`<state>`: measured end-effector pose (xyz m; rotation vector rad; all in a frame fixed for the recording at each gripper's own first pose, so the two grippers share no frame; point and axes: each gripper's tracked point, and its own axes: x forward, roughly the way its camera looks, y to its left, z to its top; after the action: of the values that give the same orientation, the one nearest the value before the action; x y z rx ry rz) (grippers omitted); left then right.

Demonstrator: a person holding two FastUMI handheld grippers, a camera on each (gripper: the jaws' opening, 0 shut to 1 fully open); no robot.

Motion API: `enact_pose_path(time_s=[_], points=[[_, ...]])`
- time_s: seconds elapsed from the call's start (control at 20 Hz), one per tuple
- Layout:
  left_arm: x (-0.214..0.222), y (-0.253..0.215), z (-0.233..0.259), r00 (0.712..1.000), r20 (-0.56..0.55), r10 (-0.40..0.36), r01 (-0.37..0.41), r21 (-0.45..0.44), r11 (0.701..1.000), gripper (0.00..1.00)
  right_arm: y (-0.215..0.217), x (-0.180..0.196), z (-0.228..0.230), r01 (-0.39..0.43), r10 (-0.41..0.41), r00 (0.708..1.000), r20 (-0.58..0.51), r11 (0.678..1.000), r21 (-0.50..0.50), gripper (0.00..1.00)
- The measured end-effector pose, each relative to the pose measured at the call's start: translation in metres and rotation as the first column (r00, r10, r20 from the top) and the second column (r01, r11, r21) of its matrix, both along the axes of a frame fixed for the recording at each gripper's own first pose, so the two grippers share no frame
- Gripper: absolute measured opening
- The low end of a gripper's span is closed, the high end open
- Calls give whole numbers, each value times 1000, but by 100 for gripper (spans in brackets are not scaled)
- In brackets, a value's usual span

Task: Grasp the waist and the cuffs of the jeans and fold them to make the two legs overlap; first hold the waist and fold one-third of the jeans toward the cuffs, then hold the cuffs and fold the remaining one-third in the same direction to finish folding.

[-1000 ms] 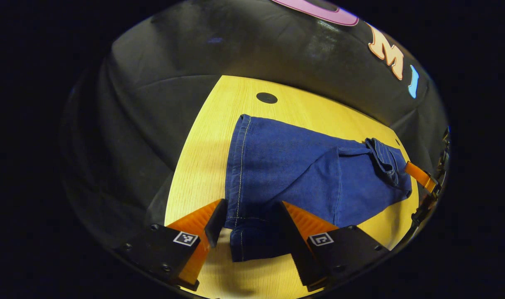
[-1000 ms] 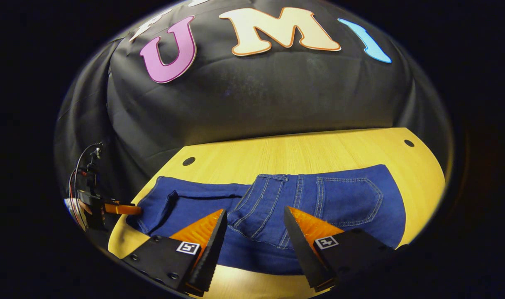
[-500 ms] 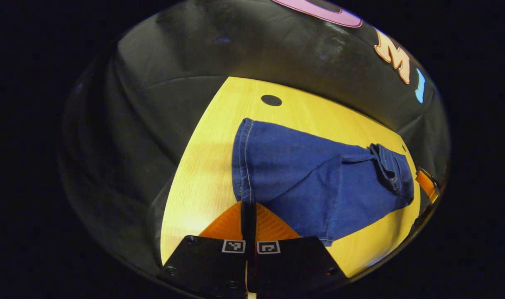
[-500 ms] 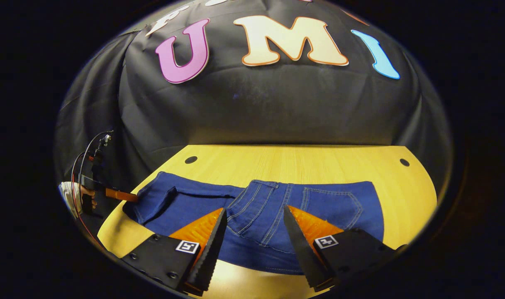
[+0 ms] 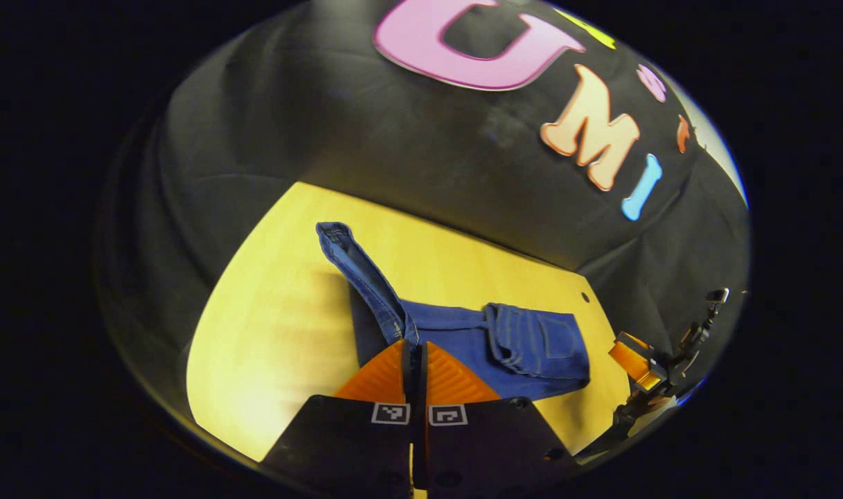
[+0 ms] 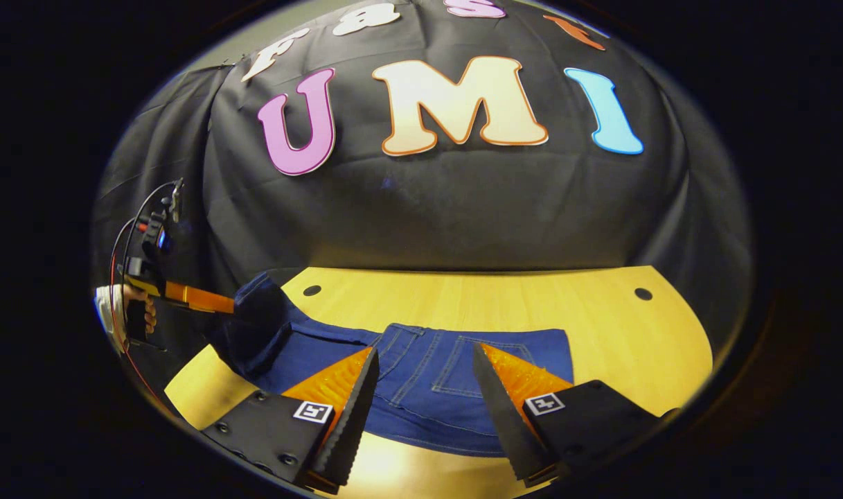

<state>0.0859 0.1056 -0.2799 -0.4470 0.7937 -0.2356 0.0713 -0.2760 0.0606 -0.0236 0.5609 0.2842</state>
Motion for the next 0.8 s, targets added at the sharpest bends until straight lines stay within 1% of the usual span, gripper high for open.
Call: enact_pose_path(time_s=[0.15,0.35,0.45,0.55,0.7,0.8], points=[[9,-48,18,997,37,-71,71,-3,997,0,-31,-11,13,25,-25,999,20,1000,-12,85],[23,-127,46,983,92,-160,164,-40,986,0,-79,-27,30,65,-64,997,41,997,-28,85],[29,-170,55,973,116,-199,208,-68,976,0,-106,-35,35,95,-94,995,40,995,-26,85],[33,-209,64,960,146,-239,252,-76,965,0,-133,-43,39,128,-127,991,43,991,-27,85],[37,-271,78,938,184,-295,319,-114,941,0,-168,-53,43,176,-175,984,38,984,-19,85],[40,-308,72,922,187,-339,361,-100,927,0,-189,-60,47,203,-202,978,40,979,-13,85]])
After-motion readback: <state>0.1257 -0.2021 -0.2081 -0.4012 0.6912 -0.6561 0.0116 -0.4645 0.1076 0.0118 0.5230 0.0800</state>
